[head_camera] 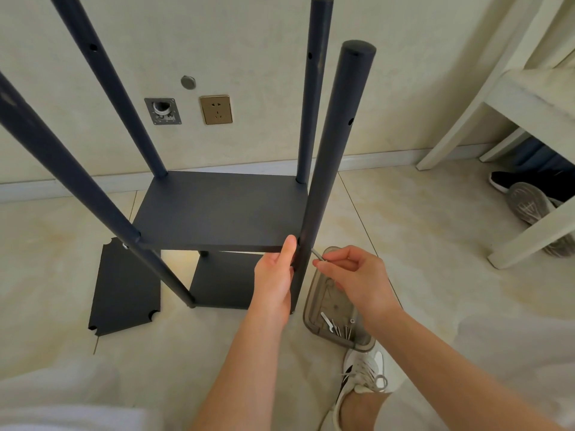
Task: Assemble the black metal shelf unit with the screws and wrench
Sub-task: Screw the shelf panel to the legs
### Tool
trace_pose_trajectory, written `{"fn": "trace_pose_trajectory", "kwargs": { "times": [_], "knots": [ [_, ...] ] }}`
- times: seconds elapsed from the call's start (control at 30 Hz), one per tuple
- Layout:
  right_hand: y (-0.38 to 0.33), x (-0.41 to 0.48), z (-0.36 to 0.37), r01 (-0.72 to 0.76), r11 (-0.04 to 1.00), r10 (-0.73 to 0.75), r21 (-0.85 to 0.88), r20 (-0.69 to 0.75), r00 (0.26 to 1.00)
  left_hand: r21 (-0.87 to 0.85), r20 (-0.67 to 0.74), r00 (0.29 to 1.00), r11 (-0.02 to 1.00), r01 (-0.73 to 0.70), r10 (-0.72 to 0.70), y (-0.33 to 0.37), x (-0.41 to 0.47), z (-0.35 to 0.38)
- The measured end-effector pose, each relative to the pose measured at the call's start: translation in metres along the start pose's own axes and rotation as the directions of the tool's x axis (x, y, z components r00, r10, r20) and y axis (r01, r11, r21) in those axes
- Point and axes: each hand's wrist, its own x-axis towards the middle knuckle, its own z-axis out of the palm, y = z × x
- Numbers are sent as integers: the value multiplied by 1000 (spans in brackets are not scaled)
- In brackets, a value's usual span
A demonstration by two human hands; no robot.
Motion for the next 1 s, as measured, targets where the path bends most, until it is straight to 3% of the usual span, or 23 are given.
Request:
{"fn": "trace_pose_trajectory", "kwargs": {
  "times": [1.0],
  "knots": [
    [-3, 16, 11, 68, 998, -67, -9, 41, 997, -20, 10, 1000, 1000, -12, 12, -4, 3, -2]
  ]
}}
